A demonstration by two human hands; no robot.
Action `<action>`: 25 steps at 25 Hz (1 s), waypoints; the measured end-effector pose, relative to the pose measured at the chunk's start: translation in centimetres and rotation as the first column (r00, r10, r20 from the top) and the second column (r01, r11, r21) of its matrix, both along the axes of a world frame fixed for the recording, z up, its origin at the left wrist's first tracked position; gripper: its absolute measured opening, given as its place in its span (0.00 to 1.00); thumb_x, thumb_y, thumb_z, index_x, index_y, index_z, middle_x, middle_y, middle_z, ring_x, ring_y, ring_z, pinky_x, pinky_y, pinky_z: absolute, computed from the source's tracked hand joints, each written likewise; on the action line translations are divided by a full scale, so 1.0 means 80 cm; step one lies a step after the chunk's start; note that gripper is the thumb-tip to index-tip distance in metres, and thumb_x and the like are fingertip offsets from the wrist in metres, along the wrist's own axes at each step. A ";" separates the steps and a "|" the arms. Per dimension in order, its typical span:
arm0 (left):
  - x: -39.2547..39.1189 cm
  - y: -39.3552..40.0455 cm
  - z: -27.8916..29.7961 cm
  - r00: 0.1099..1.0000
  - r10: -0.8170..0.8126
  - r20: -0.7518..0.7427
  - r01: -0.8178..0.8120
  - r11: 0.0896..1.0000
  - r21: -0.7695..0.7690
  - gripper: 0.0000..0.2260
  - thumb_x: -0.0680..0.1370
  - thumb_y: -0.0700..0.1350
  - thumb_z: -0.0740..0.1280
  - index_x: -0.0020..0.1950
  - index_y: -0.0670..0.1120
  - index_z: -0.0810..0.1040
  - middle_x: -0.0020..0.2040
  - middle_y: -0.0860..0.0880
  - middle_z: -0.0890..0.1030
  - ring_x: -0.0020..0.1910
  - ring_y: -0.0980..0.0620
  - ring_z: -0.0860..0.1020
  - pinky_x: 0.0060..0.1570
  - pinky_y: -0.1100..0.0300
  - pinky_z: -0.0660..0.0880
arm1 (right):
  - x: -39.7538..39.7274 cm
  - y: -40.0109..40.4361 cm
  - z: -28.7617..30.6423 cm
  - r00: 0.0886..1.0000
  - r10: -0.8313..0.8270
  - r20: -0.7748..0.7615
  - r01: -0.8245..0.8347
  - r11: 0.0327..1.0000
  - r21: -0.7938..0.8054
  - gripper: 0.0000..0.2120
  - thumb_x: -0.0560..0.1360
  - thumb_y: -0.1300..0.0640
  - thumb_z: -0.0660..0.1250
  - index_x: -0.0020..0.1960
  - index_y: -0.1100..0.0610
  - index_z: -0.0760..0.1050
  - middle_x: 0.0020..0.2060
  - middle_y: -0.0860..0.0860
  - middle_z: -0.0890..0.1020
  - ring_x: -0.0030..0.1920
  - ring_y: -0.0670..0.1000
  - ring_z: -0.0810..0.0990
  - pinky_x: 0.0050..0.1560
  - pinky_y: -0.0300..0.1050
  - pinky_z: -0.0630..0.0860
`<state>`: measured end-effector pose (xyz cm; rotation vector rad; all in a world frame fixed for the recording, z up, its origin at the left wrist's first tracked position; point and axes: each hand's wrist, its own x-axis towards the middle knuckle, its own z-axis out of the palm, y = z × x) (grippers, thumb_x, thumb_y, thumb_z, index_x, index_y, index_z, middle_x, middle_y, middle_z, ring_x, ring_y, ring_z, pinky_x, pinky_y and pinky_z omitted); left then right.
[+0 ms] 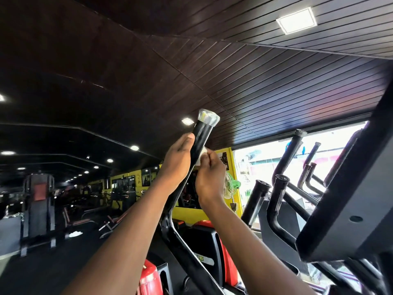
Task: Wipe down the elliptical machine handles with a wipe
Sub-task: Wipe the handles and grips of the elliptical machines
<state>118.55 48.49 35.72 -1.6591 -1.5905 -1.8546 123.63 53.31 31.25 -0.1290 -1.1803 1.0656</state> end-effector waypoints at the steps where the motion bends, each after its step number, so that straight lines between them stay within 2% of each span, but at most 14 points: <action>1: -0.001 -0.002 -0.005 1.000 0.006 -0.010 -0.006 1.000 -0.007 0.13 0.83 0.54 0.55 0.56 0.57 0.79 0.51 0.55 0.82 0.55 0.55 0.79 0.57 0.58 0.72 | 0.005 0.002 0.003 0.999 0.011 -0.036 -0.011 1.000 -0.007 0.11 0.81 0.58 0.58 0.53 0.51 0.79 0.43 0.47 0.83 0.37 0.41 0.78 0.40 0.36 0.73; 2: -0.002 -0.004 -0.010 1.000 0.013 -0.017 -0.013 1.000 -0.014 0.13 0.83 0.54 0.55 0.57 0.57 0.78 0.52 0.57 0.82 0.56 0.57 0.78 0.57 0.59 0.71 | 0.011 0.005 0.010 0.995 0.016 -0.101 -0.017 1.000 -0.012 0.10 0.81 0.59 0.59 0.52 0.50 0.78 0.47 0.49 0.83 0.41 0.42 0.78 0.43 0.38 0.74; 4: -0.010 -0.005 -0.021 0.999 0.037 0.006 -0.037 0.999 -0.029 0.12 0.83 0.55 0.56 0.60 0.57 0.77 0.52 0.62 0.78 0.57 0.60 0.74 0.57 0.61 0.67 | 0.018 0.002 0.018 0.978 -0.051 -0.201 0.058 0.998 0.028 0.07 0.80 0.57 0.62 0.52 0.47 0.75 0.51 0.48 0.80 0.48 0.41 0.78 0.49 0.35 0.74; 6: -0.019 -0.008 -0.033 0.998 0.039 0.048 -0.037 0.998 -0.054 0.11 0.83 0.55 0.56 0.60 0.59 0.77 0.49 0.67 0.75 0.56 0.63 0.72 0.56 0.62 0.65 | 0.008 -0.007 0.001 0.973 -0.147 -0.177 0.165 0.982 0.094 0.04 0.78 0.56 0.65 0.51 0.48 0.73 0.49 0.48 0.79 0.46 0.41 0.77 0.46 0.32 0.73; 8: -0.029 -0.010 -0.048 0.998 0.045 0.046 -0.042 0.997 -0.058 0.11 0.82 0.56 0.57 0.53 0.60 0.78 0.50 0.63 0.79 0.55 0.63 0.74 0.56 0.61 0.68 | -0.013 -0.004 -0.039 0.987 -0.162 -0.017 0.163 0.975 0.151 0.03 0.77 0.56 0.65 0.48 0.49 0.72 0.44 0.49 0.79 0.39 0.44 0.76 0.40 0.37 0.73; 9: -0.034 -0.013 -0.057 0.998 0.053 0.041 -0.050 0.997 -0.059 0.12 0.82 0.58 0.56 0.54 0.59 0.79 0.52 0.60 0.80 0.56 0.61 0.75 0.58 0.60 0.68 | -0.019 0.001 -0.055 0.986 -0.129 0.103 0.112 0.982 0.155 0.03 0.77 0.57 0.65 0.47 0.50 0.72 0.41 0.49 0.80 0.35 0.45 0.75 0.36 0.39 0.72; 11: -0.045 -0.015 -0.077 0.992 0.099 0.071 -0.093 0.992 -0.090 0.17 0.81 0.61 0.55 0.62 0.56 0.77 0.58 0.59 0.78 0.60 0.59 0.73 0.61 0.60 0.66 | -0.021 0.010 -0.068 0.955 -0.016 0.295 -0.015 0.995 0.103 0.03 0.77 0.59 0.65 0.47 0.52 0.75 0.37 0.50 0.81 0.29 0.45 0.73 0.30 0.40 0.71; 13: -0.053 -0.016 -0.093 0.984 0.144 0.103 -0.128 0.981 -0.143 0.29 0.75 0.72 0.53 0.65 0.56 0.77 0.64 0.57 0.77 0.65 0.55 0.73 0.68 0.53 0.65 | -0.017 0.013 -0.052 0.979 0.028 0.202 -0.034 0.999 0.029 0.05 0.78 0.60 0.65 0.49 0.52 0.77 0.40 0.47 0.83 0.34 0.44 0.76 0.34 0.35 0.73; 15: -0.061 -0.017 -0.105 0.978 0.169 0.123 -0.149 0.976 -0.157 0.37 0.69 0.78 0.52 0.63 0.55 0.78 0.64 0.52 0.79 0.64 0.50 0.75 0.68 0.48 0.68 | -0.012 0.007 -0.031 0.999 0.009 0.039 -0.009 1.000 0.007 0.10 0.80 0.62 0.62 0.57 0.52 0.77 0.48 0.42 0.81 0.45 0.37 0.79 0.45 0.27 0.73; 17: -0.060 -0.023 -0.113 0.972 0.155 0.177 -0.132 0.982 -0.135 0.27 0.76 0.69 0.54 0.63 0.54 0.77 0.59 0.57 0.80 0.59 0.56 0.75 0.63 0.57 0.67 | -0.021 -0.005 -0.038 0.999 0.025 0.047 -0.027 0.999 0.042 0.16 0.81 0.64 0.57 0.64 0.53 0.75 0.48 0.38 0.78 0.44 0.29 0.76 0.46 0.20 0.69; 18: -0.059 -0.024 -0.115 0.968 0.157 0.198 -0.134 0.983 -0.122 0.21 0.80 0.64 0.54 0.63 0.54 0.76 0.54 0.60 0.78 0.55 0.59 0.74 0.58 0.61 0.65 | -0.030 -0.010 -0.054 0.993 0.012 0.118 -0.020 0.998 0.067 0.17 0.81 0.64 0.56 0.63 0.52 0.76 0.46 0.38 0.79 0.40 0.30 0.76 0.43 0.21 0.69; 20: -0.056 -0.026 -0.120 0.962 0.155 0.224 -0.131 0.984 -0.118 0.18 0.82 0.60 0.54 0.65 0.54 0.75 0.51 0.60 0.76 0.53 0.60 0.73 0.56 0.62 0.63 | -0.044 -0.011 -0.091 0.939 -0.020 0.344 -0.028 0.991 0.133 0.18 0.79 0.64 0.56 0.62 0.51 0.78 0.43 0.43 0.82 0.39 0.38 0.79 0.41 0.30 0.73; 22: -0.056 -0.024 -0.124 0.961 0.155 0.231 -0.131 0.985 -0.113 0.19 0.81 0.61 0.55 0.63 0.54 0.76 0.53 0.58 0.76 0.55 0.56 0.74 0.57 0.59 0.66 | -0.046 -0.001 -0.100 0.891 -0.004 0.454 -0.063 0.989 0.134 0.17 0.78 0.64 0.59 0.59 0.51 0.79 0.45 0.46 0.84 0.42 0.44 0.81 0.47 0.38 0.77; 25: -0.070 -0.018 -0.134 0.954 0.162 0.252 -0.138 0.984 -0.111 0.16 0.78 0.66 0.56 0.49 0.59 0.78 0.49 0.55 0.81 0.55 0.48 0.79 0.59 0.50 0.72 | -0.038 0.003 -0.076 0.964 0.027 0.265 -0.034 0.999 0.023 0.12 0.77 0.65 0.63 0.53 0.50 0.79 0.46 0.43 0.82 0.45 0.41 0.78 0.50 0.36 0.74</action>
